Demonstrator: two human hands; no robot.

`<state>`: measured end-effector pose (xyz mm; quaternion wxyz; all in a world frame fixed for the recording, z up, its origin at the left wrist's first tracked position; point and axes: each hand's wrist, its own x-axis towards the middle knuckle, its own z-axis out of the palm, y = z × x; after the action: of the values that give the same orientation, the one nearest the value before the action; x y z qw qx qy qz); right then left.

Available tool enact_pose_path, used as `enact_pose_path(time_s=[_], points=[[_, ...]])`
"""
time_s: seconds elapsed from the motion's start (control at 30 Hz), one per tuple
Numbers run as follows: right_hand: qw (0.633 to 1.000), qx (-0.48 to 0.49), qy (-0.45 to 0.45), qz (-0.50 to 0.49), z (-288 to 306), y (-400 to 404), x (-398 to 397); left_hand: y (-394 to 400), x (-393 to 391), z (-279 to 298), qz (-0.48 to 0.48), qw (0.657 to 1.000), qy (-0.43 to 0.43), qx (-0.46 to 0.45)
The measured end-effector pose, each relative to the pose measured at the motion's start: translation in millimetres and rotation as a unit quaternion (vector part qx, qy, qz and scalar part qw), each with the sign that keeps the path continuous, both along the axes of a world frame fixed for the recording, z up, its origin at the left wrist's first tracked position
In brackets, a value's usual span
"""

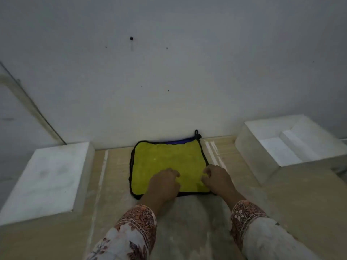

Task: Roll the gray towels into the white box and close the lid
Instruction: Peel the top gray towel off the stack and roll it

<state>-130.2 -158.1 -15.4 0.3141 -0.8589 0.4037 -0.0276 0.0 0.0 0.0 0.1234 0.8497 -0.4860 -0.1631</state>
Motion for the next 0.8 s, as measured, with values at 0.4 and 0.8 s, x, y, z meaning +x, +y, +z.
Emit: enact_pose_path(time_s=[0.4, 0.8], points=[[0.994, 0.063, 0.018, -0.090, -36.0, -10.8, 7.1, -12.1, -16.2, -63.8, -0.033, 0.994, -0.072, 0.075], [0.989, 0.103, -0.021, -0.107, -30.4, -22.4, 18.8, -29.6, -23.9, -51.7, 0.006, 0.991, -0.078, 0.109]])
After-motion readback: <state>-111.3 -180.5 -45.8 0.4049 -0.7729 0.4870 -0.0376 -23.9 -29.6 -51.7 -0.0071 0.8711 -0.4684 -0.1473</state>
